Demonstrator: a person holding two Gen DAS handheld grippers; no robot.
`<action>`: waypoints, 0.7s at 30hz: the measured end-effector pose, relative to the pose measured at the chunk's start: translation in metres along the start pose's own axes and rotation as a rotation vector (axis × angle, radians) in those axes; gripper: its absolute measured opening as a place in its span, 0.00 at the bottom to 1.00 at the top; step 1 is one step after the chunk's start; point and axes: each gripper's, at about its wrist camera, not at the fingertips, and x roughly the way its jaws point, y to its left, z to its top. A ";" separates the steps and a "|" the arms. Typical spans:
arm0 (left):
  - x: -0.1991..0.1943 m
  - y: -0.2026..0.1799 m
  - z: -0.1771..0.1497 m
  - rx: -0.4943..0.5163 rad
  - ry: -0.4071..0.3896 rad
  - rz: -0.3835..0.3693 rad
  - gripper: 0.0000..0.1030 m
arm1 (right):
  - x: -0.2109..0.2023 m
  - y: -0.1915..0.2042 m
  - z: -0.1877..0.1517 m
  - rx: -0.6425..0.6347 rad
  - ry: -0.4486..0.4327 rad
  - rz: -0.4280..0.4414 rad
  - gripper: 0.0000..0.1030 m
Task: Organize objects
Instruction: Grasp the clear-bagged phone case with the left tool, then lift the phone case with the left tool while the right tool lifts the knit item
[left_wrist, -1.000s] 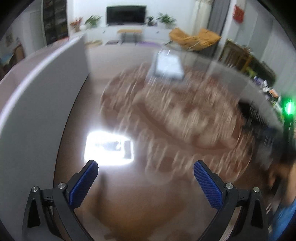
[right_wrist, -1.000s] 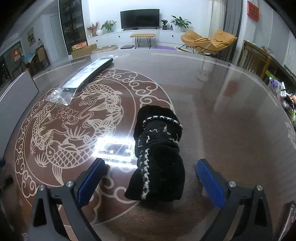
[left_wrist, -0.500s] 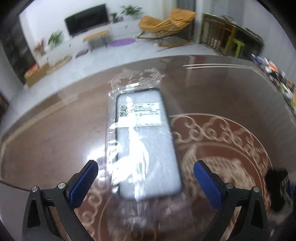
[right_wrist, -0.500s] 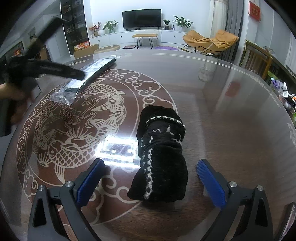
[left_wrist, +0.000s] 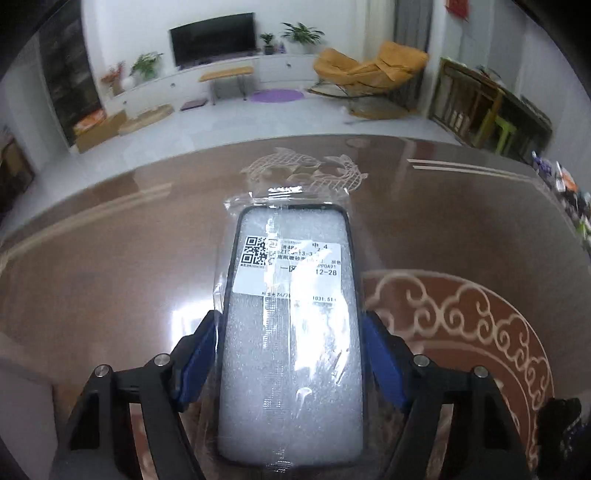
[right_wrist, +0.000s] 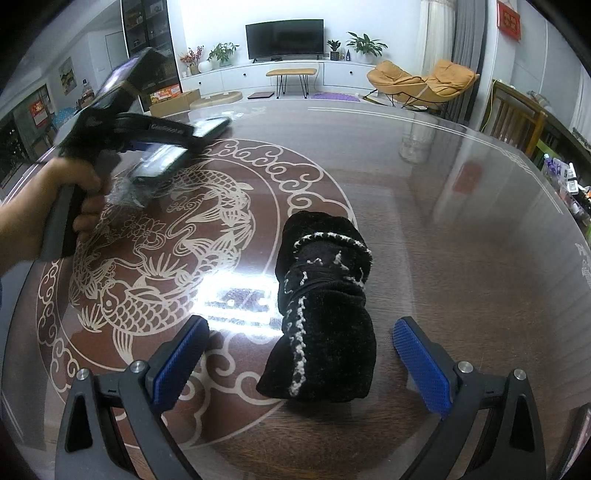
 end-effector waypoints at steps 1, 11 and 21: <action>-0.007 0.000 -0.011 -0.004 -0.006 0.007 0.72 | 0.000 0.000 0.000 -0.001 0.000 -0.001 0.98; -0.124 0.004 -0.186 -0.062 0.011 0.048 0.72 | 0.001 0.003 0.000 -0.011 0.007 -0.015 0.98; -0.155 0.004 -0.242 -0.096 0.003 0.069 1.00 | 0.001 0.002 0.000 -0.011 0.009 -0.023 0.98</action>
